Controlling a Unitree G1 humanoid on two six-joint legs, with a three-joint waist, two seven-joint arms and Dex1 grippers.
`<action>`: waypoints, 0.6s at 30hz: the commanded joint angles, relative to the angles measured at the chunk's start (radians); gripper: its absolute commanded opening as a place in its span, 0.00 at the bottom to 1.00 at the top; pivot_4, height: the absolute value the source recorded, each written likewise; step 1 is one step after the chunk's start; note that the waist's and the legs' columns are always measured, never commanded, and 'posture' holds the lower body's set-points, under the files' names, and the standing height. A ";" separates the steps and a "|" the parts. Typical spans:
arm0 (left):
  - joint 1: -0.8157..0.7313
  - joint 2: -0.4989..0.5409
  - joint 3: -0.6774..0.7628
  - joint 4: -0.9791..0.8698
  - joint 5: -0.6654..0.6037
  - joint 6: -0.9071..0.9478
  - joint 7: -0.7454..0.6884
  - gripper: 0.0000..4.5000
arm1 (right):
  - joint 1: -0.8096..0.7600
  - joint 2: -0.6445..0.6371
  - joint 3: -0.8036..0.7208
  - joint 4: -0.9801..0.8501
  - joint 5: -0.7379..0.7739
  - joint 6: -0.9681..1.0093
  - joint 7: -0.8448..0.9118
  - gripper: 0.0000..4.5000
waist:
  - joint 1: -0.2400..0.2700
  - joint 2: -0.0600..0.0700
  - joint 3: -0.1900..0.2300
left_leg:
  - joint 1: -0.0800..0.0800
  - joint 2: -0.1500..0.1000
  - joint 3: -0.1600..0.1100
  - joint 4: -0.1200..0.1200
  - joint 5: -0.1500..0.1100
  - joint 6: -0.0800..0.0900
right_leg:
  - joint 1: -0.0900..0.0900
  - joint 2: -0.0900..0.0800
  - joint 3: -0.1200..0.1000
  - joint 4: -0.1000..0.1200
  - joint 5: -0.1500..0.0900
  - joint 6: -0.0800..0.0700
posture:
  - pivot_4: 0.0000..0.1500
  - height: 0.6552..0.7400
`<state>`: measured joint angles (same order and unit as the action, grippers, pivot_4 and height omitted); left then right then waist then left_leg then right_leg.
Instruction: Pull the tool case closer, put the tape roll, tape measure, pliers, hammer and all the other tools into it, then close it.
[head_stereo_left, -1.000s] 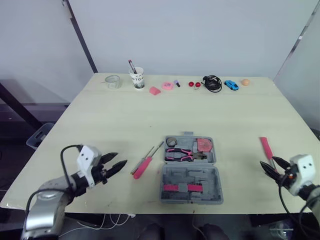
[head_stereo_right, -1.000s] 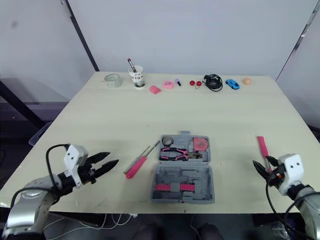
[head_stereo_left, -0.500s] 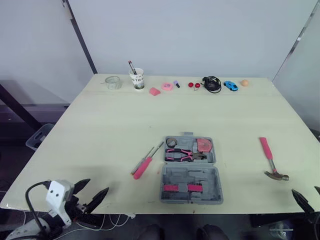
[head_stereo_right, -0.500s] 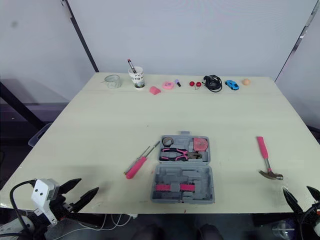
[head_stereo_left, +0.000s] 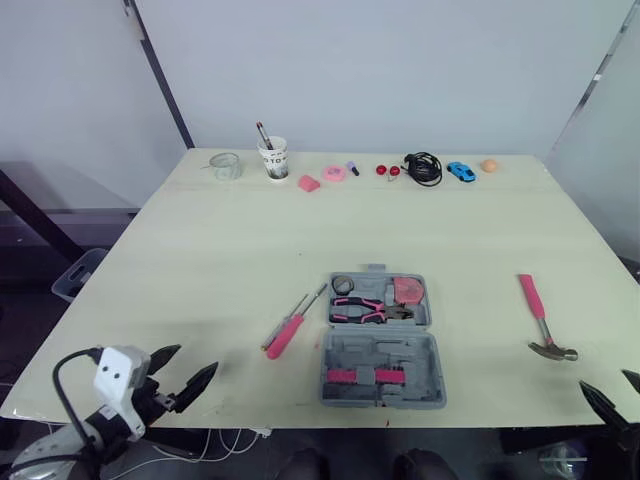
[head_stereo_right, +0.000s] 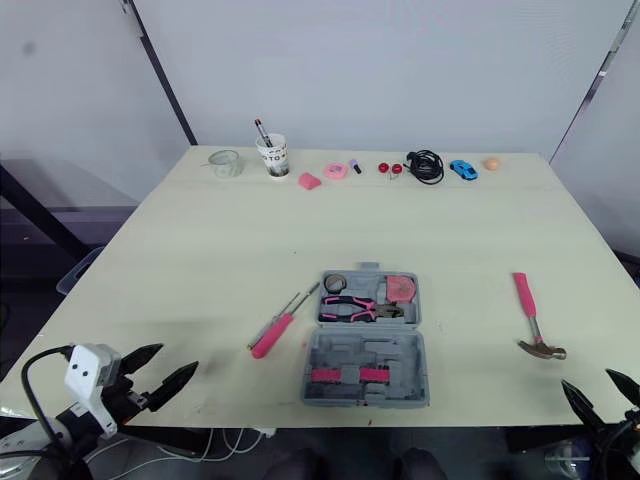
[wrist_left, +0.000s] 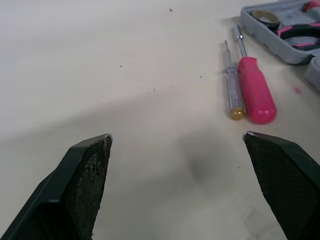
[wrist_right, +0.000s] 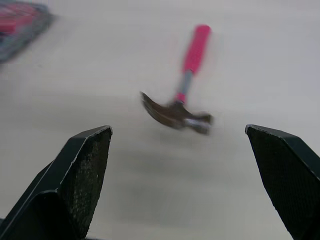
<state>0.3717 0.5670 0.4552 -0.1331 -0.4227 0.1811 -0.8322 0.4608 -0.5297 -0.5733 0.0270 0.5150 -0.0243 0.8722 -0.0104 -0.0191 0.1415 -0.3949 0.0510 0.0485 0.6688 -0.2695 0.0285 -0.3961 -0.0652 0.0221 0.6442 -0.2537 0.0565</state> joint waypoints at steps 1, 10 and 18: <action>-0.037 0.035 -0.034 -0.063 0.008 0.047 0.022 0.99 | -0.026 -0.032 0.040 -0.144 0.044 0.039 0.037 1.00 | 0.000 0.000 0.000 | 0.000 0.000 0.000 0.000 0.000 0.000 | 0.000 0.000 0.000 0.000 0.000 0.000 | 1.00 1.00; -0.173 0.059 -0.155 -0.082 0.051 0.169 0.093 0.99 | -0.121 -0.098 0.154 -0.306 0.109 0.165 0.111 1.00 | 0.006 0.000 0.000 | -0.001 -0.004 0.000 0.000 0.000 0.000 | 0.000 0.001 0.000 0.000 0.000 0.000 | 1.00 1.00; -0.371 0.064 -0.295 0.014 0.115 0.245 0.113 0.99 | -0.231 -0.165 0.283 -0.347 0.093 0.147 0.260 1.00 | 0.007 0.000 0.000 | -0.001 -0.006 -0.001 0.000 0.000 0.000 | 0.000 0.002 -0.001 0.000 0.000 0.001 | 1.00 1.00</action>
<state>0.0203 0.6205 0.1723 -0.1236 -0.3160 0.4165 -0.7218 0.2421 -0.6814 -0.2975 -0.2730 0.5965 0.1411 1.0991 -0.0032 -0.0195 0.1413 -0.3960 0.0448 0.0471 0.6690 -0.2693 0.0288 -0.3956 -0.0627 0.0215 0.6442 -0.2533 0.0572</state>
